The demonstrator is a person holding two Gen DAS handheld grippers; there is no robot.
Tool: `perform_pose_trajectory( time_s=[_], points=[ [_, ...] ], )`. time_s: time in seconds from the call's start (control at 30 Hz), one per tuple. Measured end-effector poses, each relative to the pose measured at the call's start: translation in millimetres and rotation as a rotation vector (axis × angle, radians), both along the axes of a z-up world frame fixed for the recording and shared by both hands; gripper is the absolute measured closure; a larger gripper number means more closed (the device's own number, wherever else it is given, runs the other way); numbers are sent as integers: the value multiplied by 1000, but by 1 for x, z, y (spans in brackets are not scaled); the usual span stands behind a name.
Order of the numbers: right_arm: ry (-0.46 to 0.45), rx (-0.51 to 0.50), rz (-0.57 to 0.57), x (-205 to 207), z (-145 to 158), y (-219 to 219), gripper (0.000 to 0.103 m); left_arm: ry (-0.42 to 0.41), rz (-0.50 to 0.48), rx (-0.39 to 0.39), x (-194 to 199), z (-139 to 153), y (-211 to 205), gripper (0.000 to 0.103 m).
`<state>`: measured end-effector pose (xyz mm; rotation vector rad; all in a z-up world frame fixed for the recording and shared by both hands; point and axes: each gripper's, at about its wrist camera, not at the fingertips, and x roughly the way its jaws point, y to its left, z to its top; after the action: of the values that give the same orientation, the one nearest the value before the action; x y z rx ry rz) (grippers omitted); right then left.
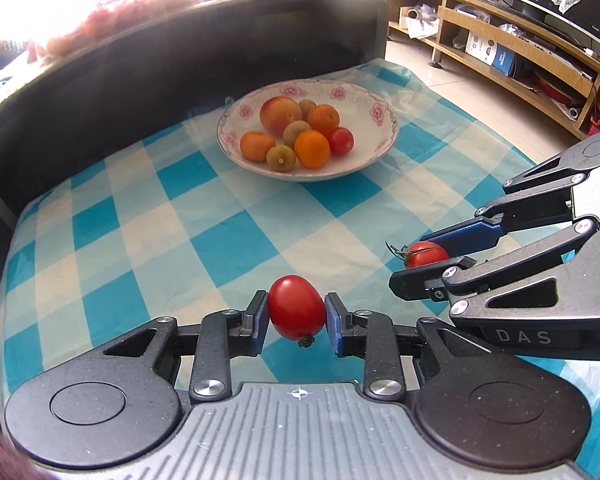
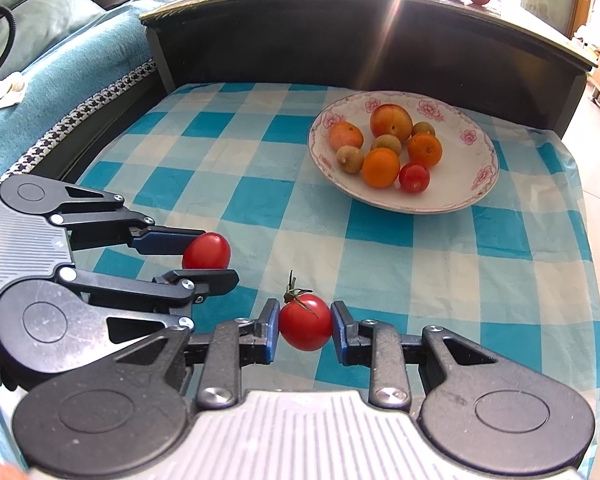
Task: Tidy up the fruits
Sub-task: 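Lift and carry both red tomatoes over the white bowl with both grippers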
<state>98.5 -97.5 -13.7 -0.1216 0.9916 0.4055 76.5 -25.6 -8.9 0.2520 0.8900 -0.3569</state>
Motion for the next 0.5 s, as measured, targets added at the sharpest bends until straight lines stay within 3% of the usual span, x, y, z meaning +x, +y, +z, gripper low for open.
perform_pose_trajectory(
  time_s=[0.5],
  points=[
    [-41,9,-29,15,12,-7,71,-42,2,-8,17,12,-6,67]
  ],
)
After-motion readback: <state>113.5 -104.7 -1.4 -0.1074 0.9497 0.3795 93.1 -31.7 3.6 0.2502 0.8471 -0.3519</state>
